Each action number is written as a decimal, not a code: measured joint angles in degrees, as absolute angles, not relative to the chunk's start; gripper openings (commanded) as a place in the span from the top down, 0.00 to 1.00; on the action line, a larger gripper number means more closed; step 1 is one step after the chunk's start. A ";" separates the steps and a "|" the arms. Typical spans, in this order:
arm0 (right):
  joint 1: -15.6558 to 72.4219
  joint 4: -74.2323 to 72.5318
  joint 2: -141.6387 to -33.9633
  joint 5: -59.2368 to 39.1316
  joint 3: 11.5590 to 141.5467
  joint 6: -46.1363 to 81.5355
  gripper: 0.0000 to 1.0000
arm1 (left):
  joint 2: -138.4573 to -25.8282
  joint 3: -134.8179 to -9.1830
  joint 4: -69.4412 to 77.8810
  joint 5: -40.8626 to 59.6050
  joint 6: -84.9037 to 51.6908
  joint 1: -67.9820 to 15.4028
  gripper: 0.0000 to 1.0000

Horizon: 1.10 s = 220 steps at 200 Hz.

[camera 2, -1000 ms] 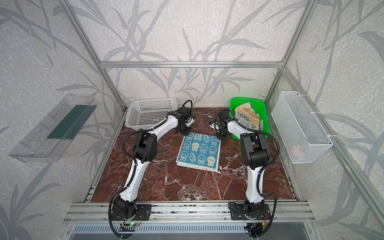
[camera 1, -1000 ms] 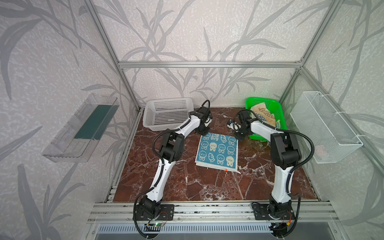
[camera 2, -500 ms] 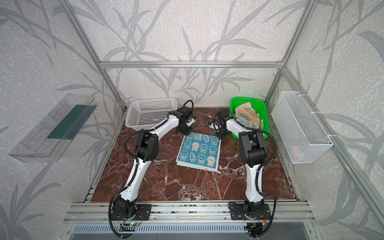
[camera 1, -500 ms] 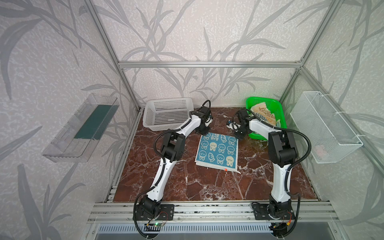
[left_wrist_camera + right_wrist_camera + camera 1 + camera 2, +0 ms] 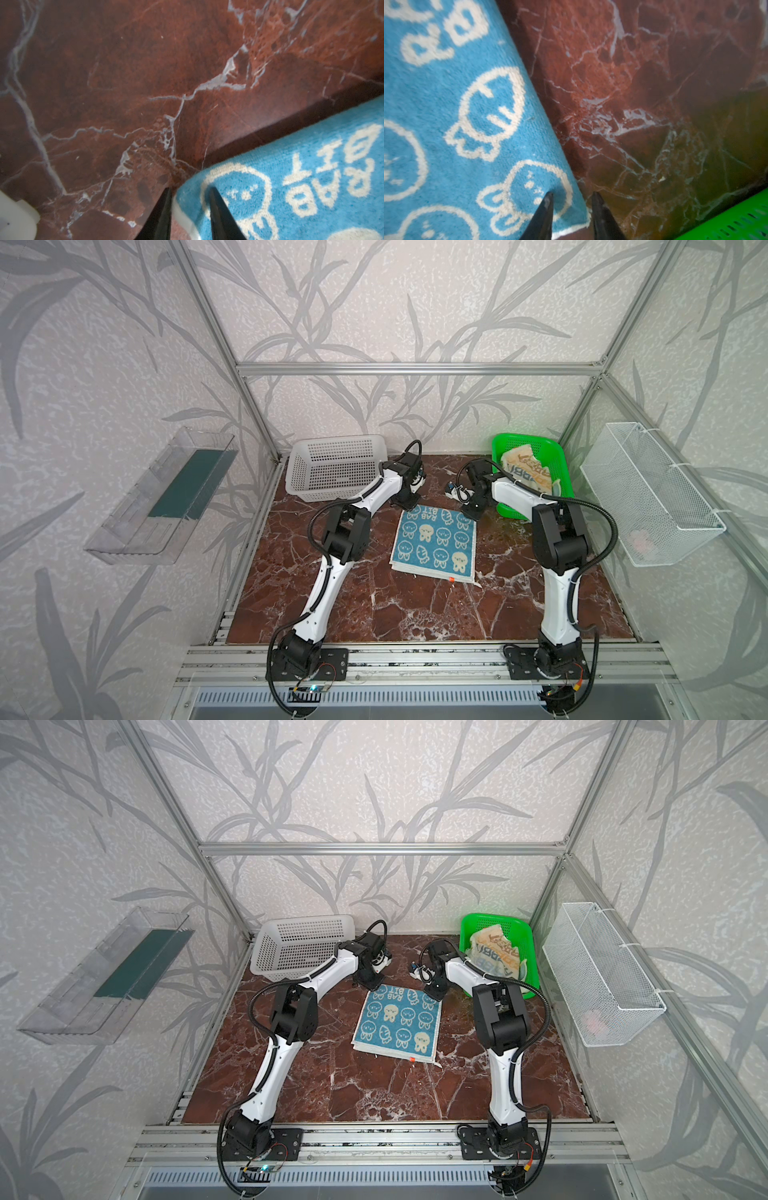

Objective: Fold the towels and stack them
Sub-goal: 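Move both grippers to the towel edge farthest from the robot, then lower both grippers and pinch the far towel edge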

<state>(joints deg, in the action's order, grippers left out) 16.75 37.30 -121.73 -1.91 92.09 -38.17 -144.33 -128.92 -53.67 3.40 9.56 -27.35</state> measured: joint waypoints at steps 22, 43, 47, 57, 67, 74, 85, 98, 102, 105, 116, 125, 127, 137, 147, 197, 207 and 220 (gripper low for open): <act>17.21 37.39 -121.75 -1.91 92.55 -38.13 0.67 | -144.07 -128.20 -53.32 2.63 9.58 -27.27 0.68; 17.23 37.71 -122.02 -1.87 92.73 -38.13 0.67 | -143.24 -126.67 -52.38 2.59 9.61 -27.09 0.68; 17.23 37.93 -122.17 -1.80 92.97 -38.20 0.66 | -142.98 -126.21 -52.23 2.59 9.61 -27.05 0.68; 17.23 38.24 -122.56 -1.76 93.60 -38.33 0.66 | -142.34 -125.14 -52.21 2.61 9.74 -26.76 0.68; 17.23 38.83 -123.04 -1.67 94.61 -38.68 0.66 | -141.91 -124.44 -52.27 2.63 9.98 -26.41 0.68; 17.23 39.20 -123.50 -1.50 95.37 -38.94 0.67 | -141.80 -124.27 -52.34 2.68 10.15 -26.22 0.68; 17.19 39.51 -124.16 -1.41 96.47 -39.35 0.67 | -141.75 -124.25 -52.31 2.83 10.55 -25.80 0.68; 17.19 40.18 -124.84 -1.28 97.51 -40.07 0.67 | -141.75 -124.25 -52.31 3.09 10.96 -25.69 0.68; 17.19 40.49 -124.97 -1.26 97.73 -40.29 0.67 | -141.75 -124.25 -52.34 3.16 11.05 -25.67 0.68; 17.19 40.62 -125.08 -1.23 97.82 -40.40 0.67 | -141.75 -124.25 -52.34 3.20 11.11 -25.63 0.68; 17.19 41.45 -125.40 -1.17 98.28 -40.86 0.67 | -141.75 -124.25 -52.34 3.51 11.62 -25.47 0.68; 17.19 42.11 -125.67 -1.17 98.70 -41.28 0.68 | -141.75 -124.25 -52.31 3.70 11.94 -25.43 0.68; 17.19 42.26 -125.73 -1.13 98.83 -41.39 0.68 | -141.75 -124.25 -52.31 3.70 11.99 -25.43 0.68; 17.19 42.61 -126.04 -1.15 99.20 -41.89 0.68 | -141.75 -124.25 -52.31 3.92 12.25 -25.43 0.68; 17.19 42.96 -126.41 -1.13 99.59 -42.22 0.69 | -141.75 -124.25 -52.31 4.16 12.53 -25.43 0.68; 17.19 45.41 -129.69 -0.73 103.53 -43.40 0.71 | -141.75 -124.27 -52.38 4.97 13.52 -25.43 0.68; 17.19 45.65 -130.08 -0.56 104.40 -43.55 0.71 | -141.75 -124.27 -52.40 5.13 13.54 -25.43 0.69; 17.19 46.26 -130.82 -0.38 105.69 -43.83 0.72 | -141.75 -124.27 -52.42 5.50 13.65 -25.43 0.72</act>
